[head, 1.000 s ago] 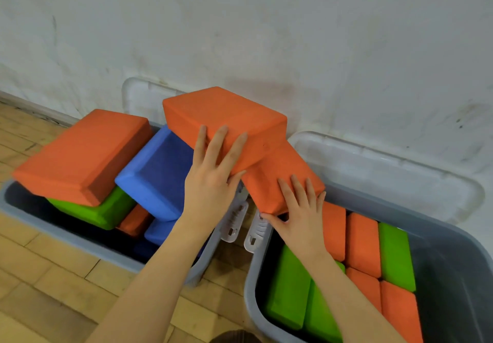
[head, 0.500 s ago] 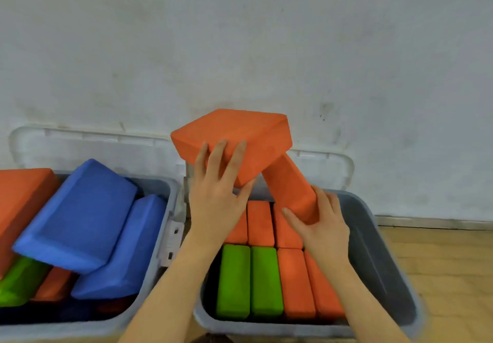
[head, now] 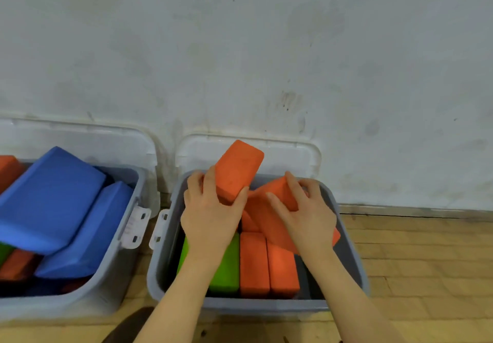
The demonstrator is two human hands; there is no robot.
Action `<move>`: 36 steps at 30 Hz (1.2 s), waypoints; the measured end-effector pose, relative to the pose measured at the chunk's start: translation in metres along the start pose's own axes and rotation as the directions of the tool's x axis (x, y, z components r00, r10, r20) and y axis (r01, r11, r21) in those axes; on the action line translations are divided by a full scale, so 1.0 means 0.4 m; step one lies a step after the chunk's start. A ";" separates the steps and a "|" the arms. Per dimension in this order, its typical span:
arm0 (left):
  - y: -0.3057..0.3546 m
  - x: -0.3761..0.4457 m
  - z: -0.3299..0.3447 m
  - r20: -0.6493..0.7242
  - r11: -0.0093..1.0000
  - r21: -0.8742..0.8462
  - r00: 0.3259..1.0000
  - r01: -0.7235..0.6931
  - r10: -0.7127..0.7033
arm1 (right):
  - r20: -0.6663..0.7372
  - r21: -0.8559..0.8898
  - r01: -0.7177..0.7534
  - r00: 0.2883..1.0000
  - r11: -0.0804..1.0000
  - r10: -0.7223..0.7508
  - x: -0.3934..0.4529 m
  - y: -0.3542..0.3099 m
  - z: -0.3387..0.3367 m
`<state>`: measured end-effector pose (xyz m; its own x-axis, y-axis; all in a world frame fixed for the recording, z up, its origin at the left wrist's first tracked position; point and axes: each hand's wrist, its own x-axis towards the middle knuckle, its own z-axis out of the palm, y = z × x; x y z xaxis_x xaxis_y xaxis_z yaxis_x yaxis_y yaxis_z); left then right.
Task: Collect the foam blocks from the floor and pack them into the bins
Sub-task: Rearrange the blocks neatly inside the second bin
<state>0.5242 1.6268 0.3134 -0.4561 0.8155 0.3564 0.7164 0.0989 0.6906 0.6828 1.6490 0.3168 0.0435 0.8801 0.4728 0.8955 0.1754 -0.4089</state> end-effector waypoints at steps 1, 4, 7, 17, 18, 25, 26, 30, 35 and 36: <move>-0.008 -0.006 0.008 0.028 0.999 0.046 1.000 0.003 -0.004 | 0.048 -0.003 0.003 0.999 1.000 -0.003 0.007 0.000 0.003; -0.029 -0.022 0.025 0.098 0.962 0.254 0.992 -0.103 0.081 | 0.162 0.042 0.052 0.985 0.998 -0.058 0.040 0.002 0.005; -0.028 -0.009 0.030 0.154 0.920 0.360 0.982 -0.156 0.106 | 0.207 0.044 0.121 0.970 0.992 -0.127 0.066 0.021 -0.004; 0.013 0.038 0.030 0.298 0.839 0.448 0.936 -0.308 0.185 | 0.356 0.089 0.277 0.888 0.957 -0.290 0.072 0.115 -0.045; 0.018 0.045 0.027 0.315 0.835 0.448 0.931 -0.319 0.187 | 0.385 0.074 0.291 0.874 0.954 -0.297 0.070 0.122 -0.047; 0.045 0.025 0.031 0.301 0.874 0.393 0.938 -0.285 0.171 | 0.153 0.131 0.241 0.953 0.962 -0.260 0.037 0.135 -0.052; 0.058 0.016 0.034 0.262 0.892 0.361 0.948 -0.272 0.183 | 0.125 0.146 0.176 0.973 0.973 -0.195 0.033 0.144 -0.059; 0.129 -0.006 0.090 0.188 0.952 0.215 0.965 -0.220 0.181 | 0.043 0.117 0.039 0.998 0.992 -0.044 0.010 0.204 -0.090; 0.208 -0.040 0.189 0.165 0.944 0.142 0.947 -0.299 0.275 | 0.154 -0.012 -0.105 0.982 0.994 0.106 -0.044 0.316 -0.091; 0.213 -0.050 0.207 0.162 0.937 0.135 0.940 -0.322 0.300 | 0.193 -0.042 -0.104 0.975 0.994 0.110 -0.055 0.335 -0.081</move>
<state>0.6380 1.6662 0.3129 -0.1284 0.8886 0.4403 0.8897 -0.0929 0.4469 0.8164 1.6388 0.2769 0.0553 0.9627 0.2650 0.9041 0.0644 -0.4225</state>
